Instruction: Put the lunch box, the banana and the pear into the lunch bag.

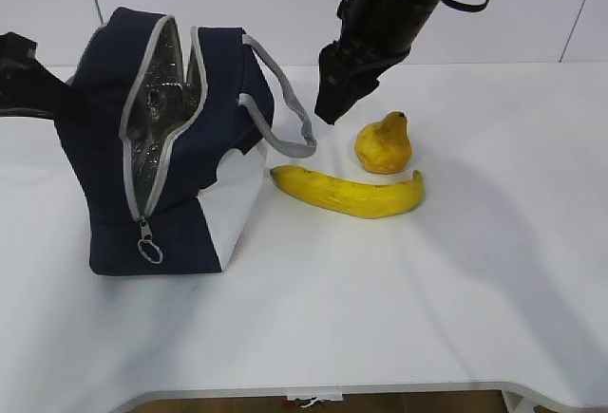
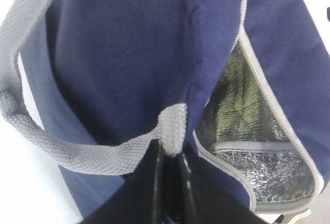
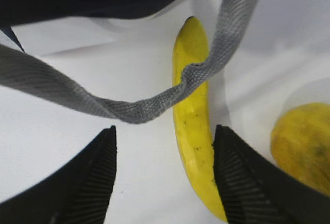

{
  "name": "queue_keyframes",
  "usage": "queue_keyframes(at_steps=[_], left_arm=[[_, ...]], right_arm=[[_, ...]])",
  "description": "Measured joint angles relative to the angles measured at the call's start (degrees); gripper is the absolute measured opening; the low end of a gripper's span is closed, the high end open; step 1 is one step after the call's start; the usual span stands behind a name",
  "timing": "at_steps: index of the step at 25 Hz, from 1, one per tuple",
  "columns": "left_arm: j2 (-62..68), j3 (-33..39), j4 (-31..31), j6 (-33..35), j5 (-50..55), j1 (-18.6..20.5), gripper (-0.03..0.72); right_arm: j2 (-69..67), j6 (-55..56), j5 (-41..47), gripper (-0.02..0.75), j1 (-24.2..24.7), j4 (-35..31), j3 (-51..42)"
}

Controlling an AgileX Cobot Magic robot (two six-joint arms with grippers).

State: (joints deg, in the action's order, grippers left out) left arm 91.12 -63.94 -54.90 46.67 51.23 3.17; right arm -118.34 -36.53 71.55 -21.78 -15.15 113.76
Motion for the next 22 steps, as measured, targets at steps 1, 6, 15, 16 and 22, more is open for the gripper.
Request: queue_keyframes(at_steps=[1, 6, 15, 16, 22], left_arm=[[0.00, 0.00, 0.00, 0.00, 0.10, 0.00, 0.003], [0.00, 0.00, 0.13, 0.00, 0.10, 0.00, 0.003], [0.00, 0.00, 0.13, 0.00, 0.10, 0.00, 0.003], [0.00, 0.00, 0.13, 0.00, 0.10, 0.00, 0.003], [0.00, 0.00, 0.26, 0.00, 0.10, 0.00, 0.003]], right_arm=[[-0.56, -0.56, 0.00, 0.477, -0.10, -0.14, 0.00], [-4.88, -4.29, -0.19, 0.477, -0.33, -1.02, 0.00], [-9.99, -5.56, -0.63, 0.477, -0.41, 1.04, 0.00], [-10.45, -5.56, -0.63, 0.477, -0.41, 1.04, 0.00], [-12.87, -5.60, -0.88, 0.477, -0.41, 2.07, 0.00]])
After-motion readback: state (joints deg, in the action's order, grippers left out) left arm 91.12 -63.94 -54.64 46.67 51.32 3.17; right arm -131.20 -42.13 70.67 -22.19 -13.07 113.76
